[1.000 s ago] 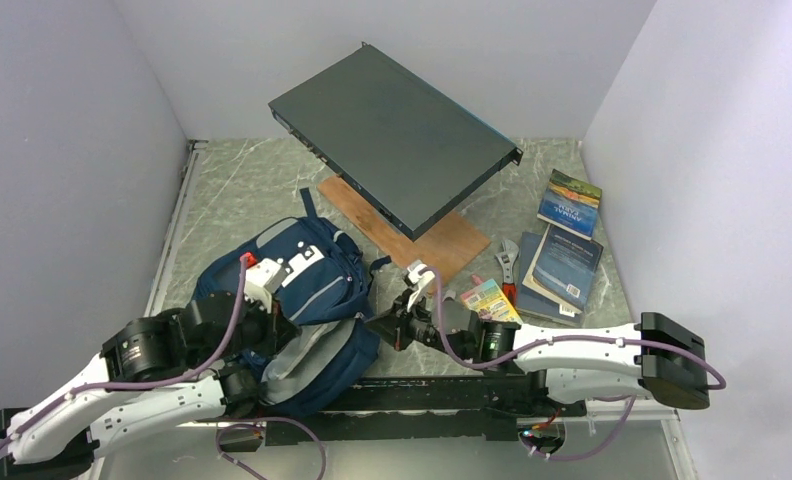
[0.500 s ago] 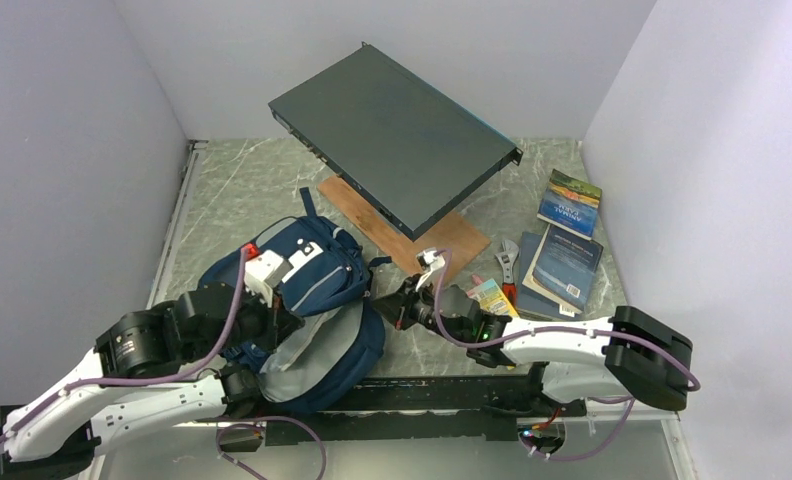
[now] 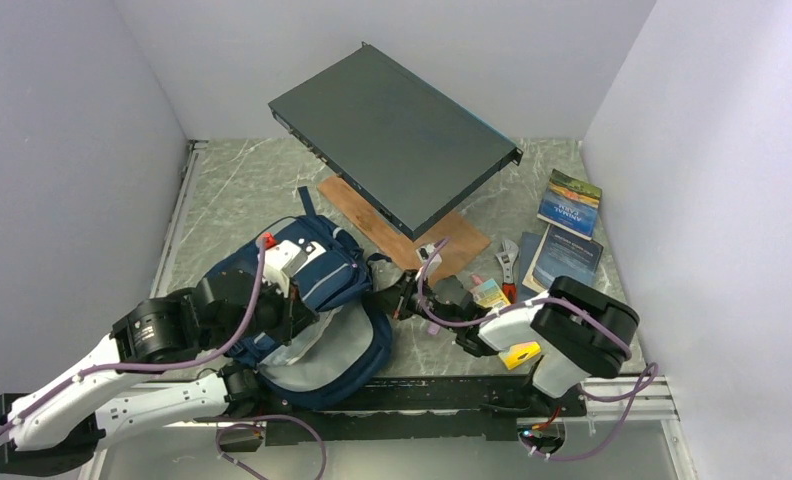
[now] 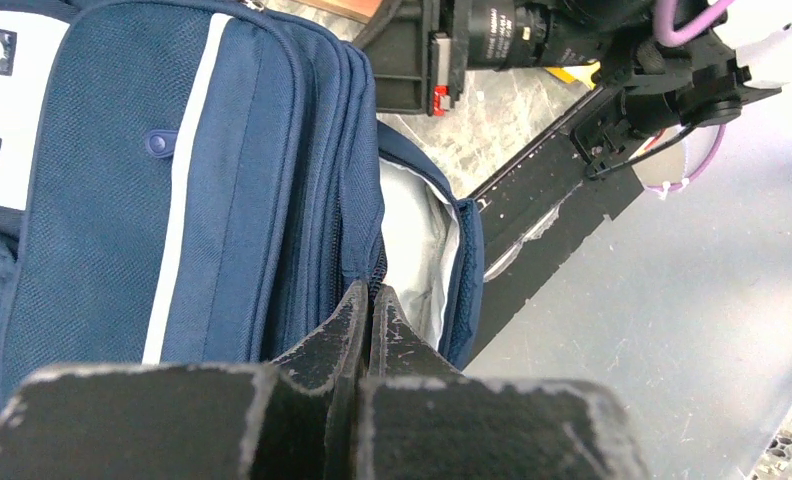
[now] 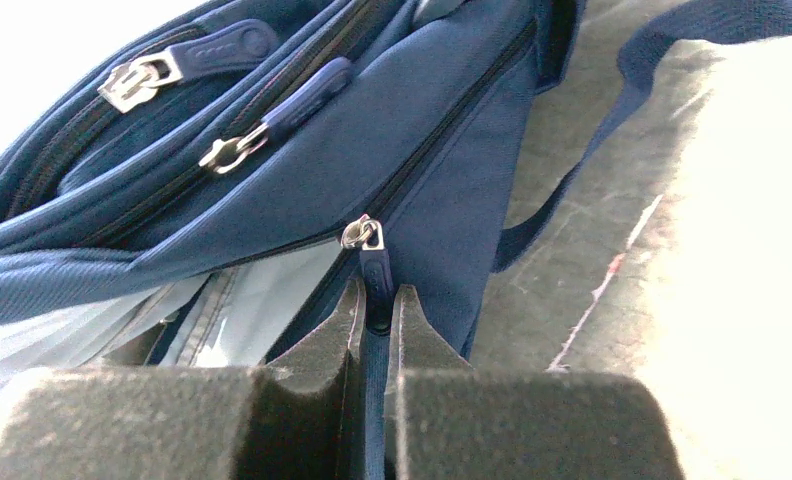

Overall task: Pack the student bag
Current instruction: Unzip the student bag at the center of the board.

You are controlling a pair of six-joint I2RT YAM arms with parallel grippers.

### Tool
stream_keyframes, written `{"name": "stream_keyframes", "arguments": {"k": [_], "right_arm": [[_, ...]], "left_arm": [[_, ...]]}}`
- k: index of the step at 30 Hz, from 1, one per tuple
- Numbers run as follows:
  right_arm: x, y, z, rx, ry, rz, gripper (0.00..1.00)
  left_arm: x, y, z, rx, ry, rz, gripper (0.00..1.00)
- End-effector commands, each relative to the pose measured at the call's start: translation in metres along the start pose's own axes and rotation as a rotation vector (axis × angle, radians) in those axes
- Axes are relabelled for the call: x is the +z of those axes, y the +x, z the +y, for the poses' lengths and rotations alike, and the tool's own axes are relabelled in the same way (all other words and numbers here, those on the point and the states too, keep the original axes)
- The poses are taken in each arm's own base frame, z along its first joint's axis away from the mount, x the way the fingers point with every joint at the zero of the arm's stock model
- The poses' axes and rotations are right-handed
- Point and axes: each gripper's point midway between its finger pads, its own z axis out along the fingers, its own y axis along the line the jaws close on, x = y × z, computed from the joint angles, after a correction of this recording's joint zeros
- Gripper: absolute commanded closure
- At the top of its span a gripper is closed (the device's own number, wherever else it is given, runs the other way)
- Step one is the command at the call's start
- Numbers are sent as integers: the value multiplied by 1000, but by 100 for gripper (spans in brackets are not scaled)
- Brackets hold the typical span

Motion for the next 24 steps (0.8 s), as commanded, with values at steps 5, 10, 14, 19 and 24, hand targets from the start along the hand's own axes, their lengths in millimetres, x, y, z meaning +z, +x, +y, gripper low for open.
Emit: {"name": "stream_keyframes", "arguments": {"k": [5, 10, 14, 19, 24], "right_arm": [[2, -12, -22, 32, 0, -13, 100], [5, -23, -25, 26, -16, -31, 100], [11, -37, -27, 39, -20, -85, 100], [26, -52, -49, 36, 92, -154, 100], [27, -72, -62, 10, 158, -267, 100]], "left_arm": [[-5, -36, -32, -96, 134, -126, 100], [-2, -34, -36, -108, 163, -132, 100], [0, -40, -50, -138, 221, -136, 100], [6, -48, -60, -139, 259, -157, 100], [5, -61, -61, -104, 223, -149, 100]]}}
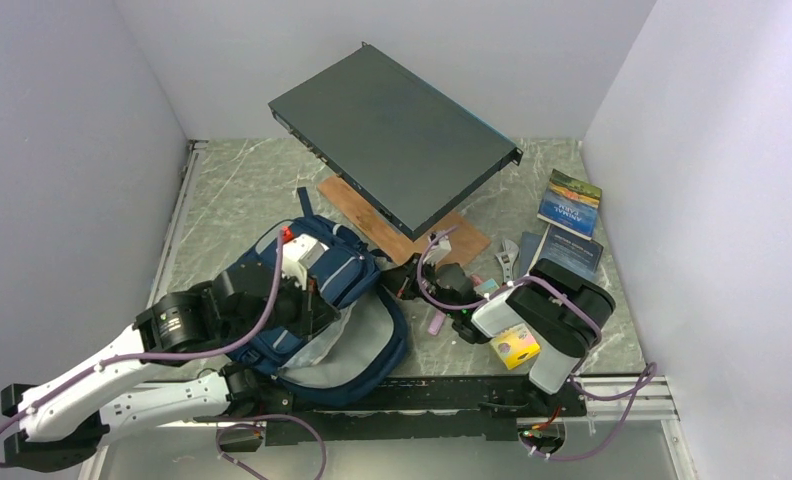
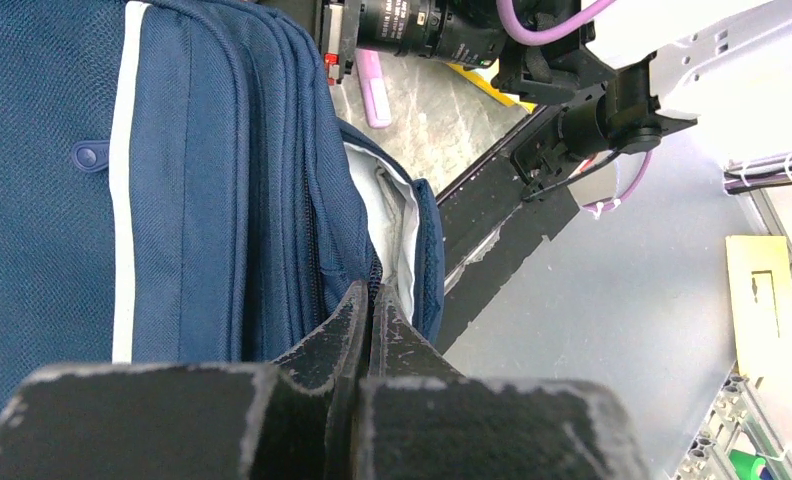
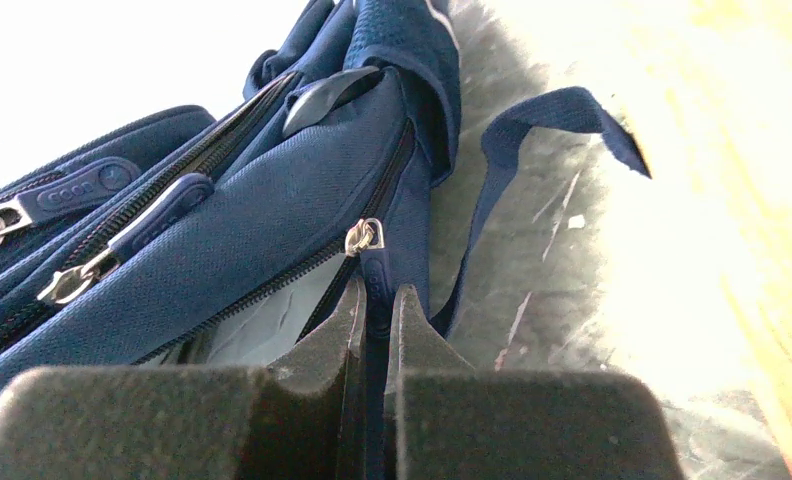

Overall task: Pack the student bag
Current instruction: Unzip the student bag at the center of the board.

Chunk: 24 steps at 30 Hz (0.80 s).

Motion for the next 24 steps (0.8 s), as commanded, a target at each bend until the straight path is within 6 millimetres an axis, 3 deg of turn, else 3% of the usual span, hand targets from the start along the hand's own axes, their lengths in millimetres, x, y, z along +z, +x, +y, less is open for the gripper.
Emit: {"name": "stream_keyframes", "arguments": {"k": [1, 4, 9, 12, 16, 20, 24], "right_arm": [[14, -35, -9, -54, 63, -156, 100], [23, -29, -4, -66, 26, -124, 100], [6, -22, -9, -93, 67, -79, 72], [-10, -14, -21, -149, 141, -8, 59], [-44, -21, -23, -234, 168, -16, 49], [-68, -26, -24, -292, 216, 10, 48], [-87, -25, -31, -324, 276, 49, 50]], "left_arm": [[-13, -51, -40, 0, 134, -141, 100], [-1, -47, -37, 8, 105, -112, 100], [25, -24, -6, 15, -41, -40, 100], [39, -8, 13, 27, -105, -21, 100], [48, 6, 37, 90, -197, 12, 100], [46, 14, 73, 132, -357, 49, 100], [47, 5, 96, 100, -365, 58, 100]]}}
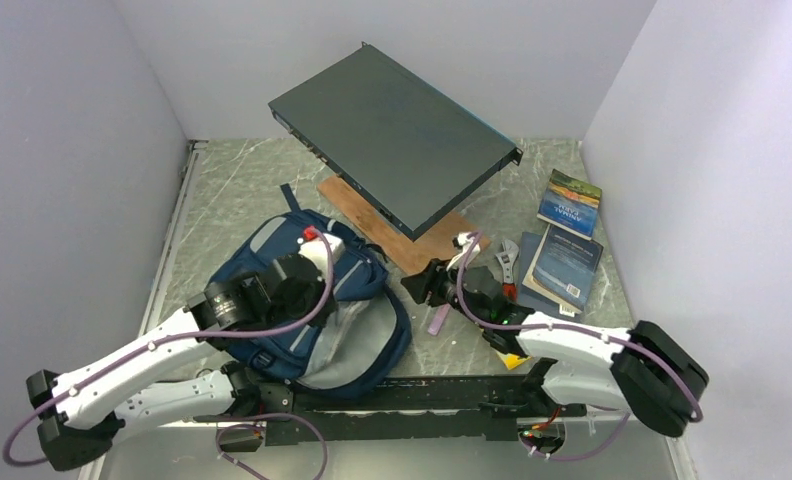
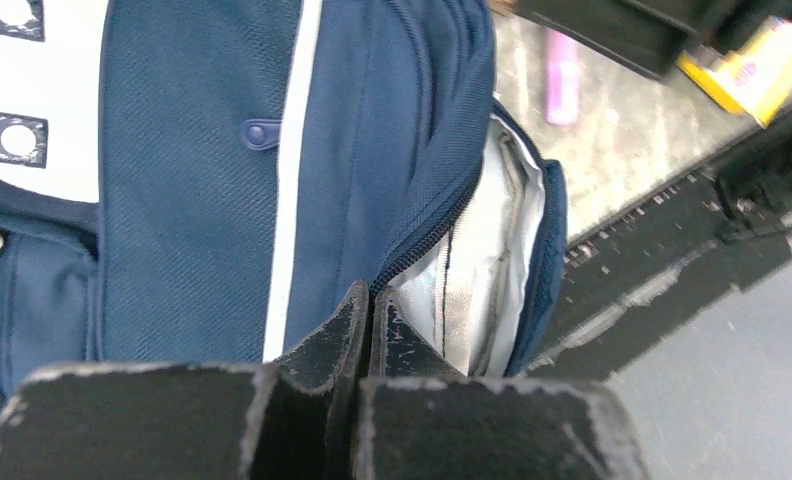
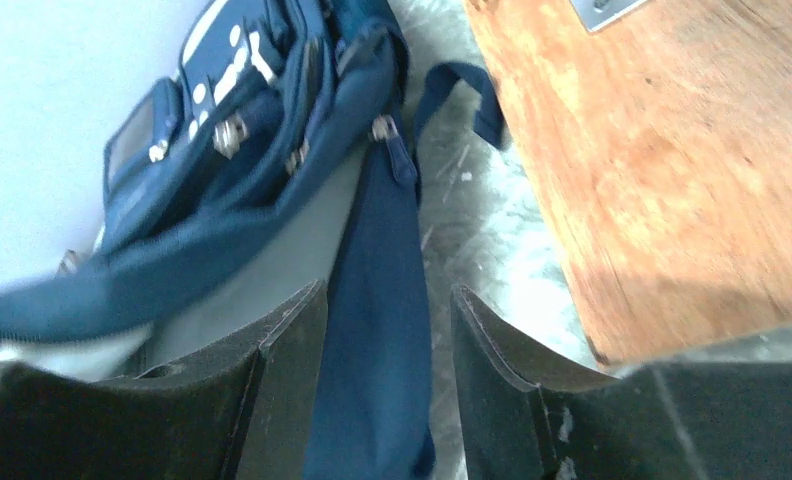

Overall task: Pack the student bag
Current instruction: Unzip the student bag at the center of the board, then pick up the book from the center of the board.

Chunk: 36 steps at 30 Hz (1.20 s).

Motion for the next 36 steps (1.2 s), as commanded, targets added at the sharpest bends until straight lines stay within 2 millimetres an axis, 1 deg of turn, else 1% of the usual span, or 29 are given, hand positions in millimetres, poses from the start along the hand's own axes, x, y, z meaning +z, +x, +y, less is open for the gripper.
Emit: {"name": "stream_keyframes", "arguments": {"k": [1, 3, 4, 7, 9, 12, 14, 16, 19, 22, 24, 27, 29, 30, 31, 32, 33, 34, 36], "right_arm": [[-23, 14, -30, -91, 129, 86, 50], [-35, 7, -32, -92, 152, 72, 50], [-43, 8, -37, -94, 175, 81, 50], [-61, -2, -47, -94, 233, 44, 46], [-74, -7, -59, -108, 298, 27, 40], [-91, -19, -76, -120, 419, 2, 29], [-99, -27, -84, -113, 473, -17, 26], [-101, -32, -87, -81, 495, -42, 23], [-106, -44, -99, -1, 572, -76, 19], [-110, -63, -113, 37, 641, -116, 19], [-117, -80, -129, 47, 722, -153, 19], [-134, -108, -163, 85, 868, -219, 17], [-134, -127, -175, 148, 846, -252, 14], [-131, -138, -179, 184, 805, -284, 13], [-131, -151, -185, 235, 776, -340, 10], [-136, -163, -197, 312, 780, -413, 7], [-134, -173, -201, 377, 760, -471, 2], [-128, -185, -205, 437, 736, -526, 1], [-119, -201, -214, 568, 730, -595, 1]], "left_arm": [[3, -22, 44, -2, -100, -55, 100], [-3, -30, 65, 1, -162, -69, 100], [-6, -34, 75, 13, -201, -80, 100], [-17, -44, 104, 42, -321, -115, 100], [-21, -45, 121, 62, -406, -137, 100], [-16, -45, 133, 86, -452, -175, 100], [-11, -41, 136, 97, -460, -185, 100], [-9, -39, 139, 101, -465, -184, 100], [-6, -33, 142, 121, -472, -170, 100], [-3, -29, 139, 126, -448, -154, 100], [-2, -29, 133, 128, -411, -153, 100], [-1, -29, 127, 132, -376, -165, 100], [-1, -30, 125, 131, -360, -176, 100], [-1, -30, 123, 130, -350, -178, 100], [-1, -30, 121, 130, -338, -180, 100], [-1, -30, 120, 132, -330, -182, 100], [-1, -30, 118, 134, -322, -185, 100], [-1, -31, 118, 135, -319, -186, 100], [0, -31, 117, 140, -316, -185, 100]]}}
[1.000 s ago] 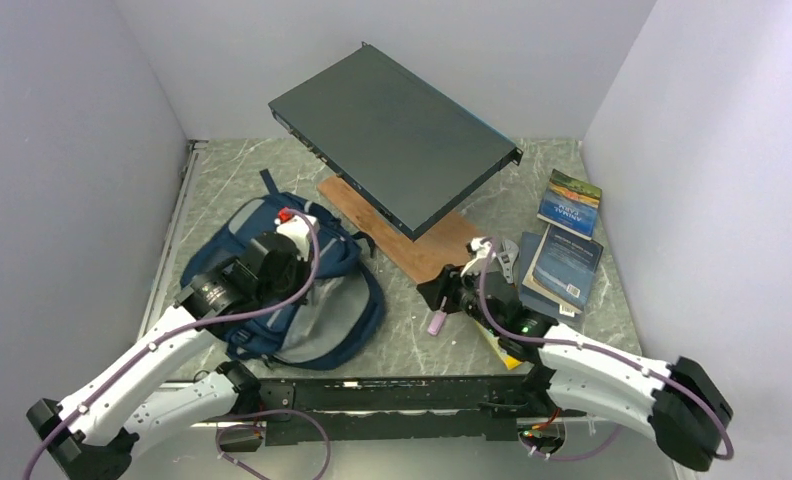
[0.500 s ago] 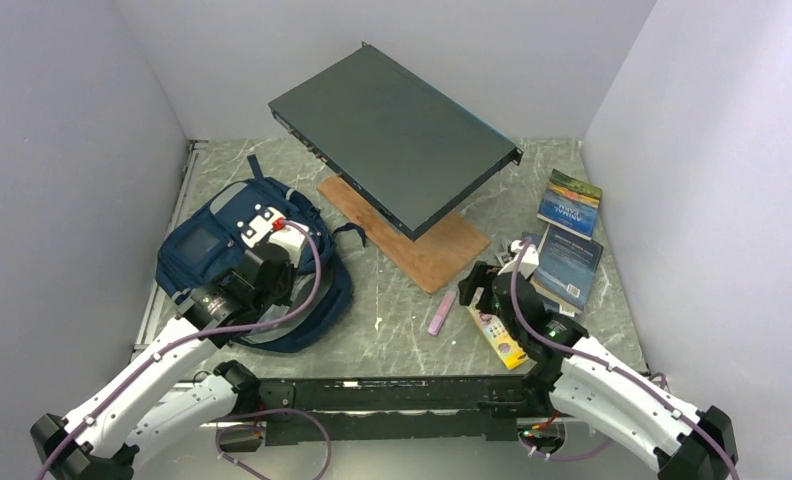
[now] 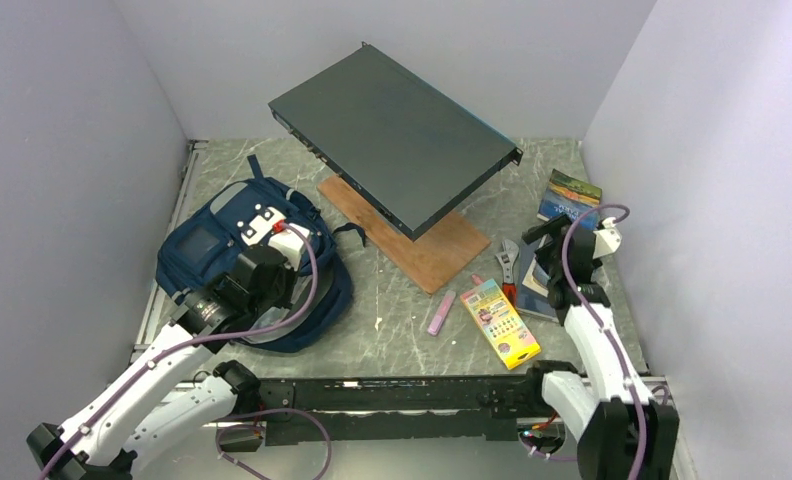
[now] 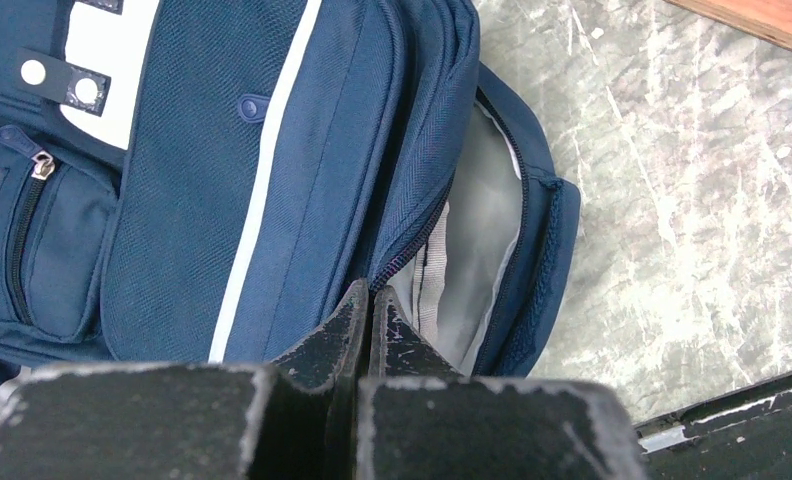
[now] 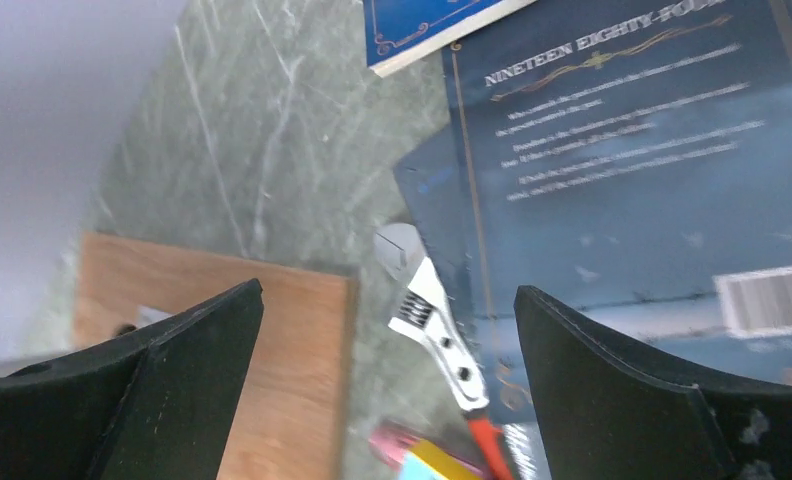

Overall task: Pack the student bag
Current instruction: Pick up the book from the center of the board.

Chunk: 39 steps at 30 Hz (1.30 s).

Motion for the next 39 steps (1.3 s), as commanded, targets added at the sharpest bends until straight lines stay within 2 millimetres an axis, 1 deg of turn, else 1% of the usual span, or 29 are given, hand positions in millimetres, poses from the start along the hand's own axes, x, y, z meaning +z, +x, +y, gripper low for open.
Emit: {"name": "stream_keyframes", "arguments": {"k": [1, 3, 5, 7, 10, 13, 15, 17, 21, 24, 27, 31, 34, 35, 37, 39], "right_arm": [[24, -41, 62, 345, -151, -49, 1], [42, -48, 71, 445, -127, -54, 1], [62, -49, 70, 549, -41, -37, 1], [79, -50, 66, 614, 61, -34, 1], [104, -48, 65, 710, 113, -66, 1], [121, -50, 63, 784, 158, -98, 1], [132, -44, 63, 815, 204, -75, 2], [137, -40, 62, 819, 254, -81, 2], [141, -32, 51, 812, 356, -147, 2], [147, -23, 35, 825, 422, -177, 3], [150, -25, 23, 817, 438, -239, 5], [160, -21, 12, 798, 472, -277, 5], [170, -21, 11, 783, 472, -297, 5], [174, -18, 9, 783, 477, -295, 6], [181, -10, 6, 793, 494, -280, 9], [185, -8, 4, 796, 489, -292, 12]], "left_arm": [[-1, -21, -4, -2, 29, -82, 100], [-1, -21, -5, -1, 31, -76, 100], [-1, -20, -6, -3, 35, -75, 100], [0, -20, -6, -5, 36, -74, 100], [0, -21, -6, -4, 39, -79, 100], [1, -21, -8, 5, 50, -76, 100], [2, -20, -12, 11, 68, -67, 100], [4, -19, -15, 15, 84, -58, 100], [5, -19, -19, 21, 106, -51, 100], [2, -21, -21, 20, 120, -63, 100], [1, -22, -22, 16, 124, -74, 100], [1, -22, -25, 17, 145, -75, 100], [3, -21, -28, 17, 154, -63, 100], [3, -21, -27, 16, 152, -59, 100], [4, -20, -27, 17, 149, -53, 100], [5, -19, -27, 18, 145, -49, 100]]}}
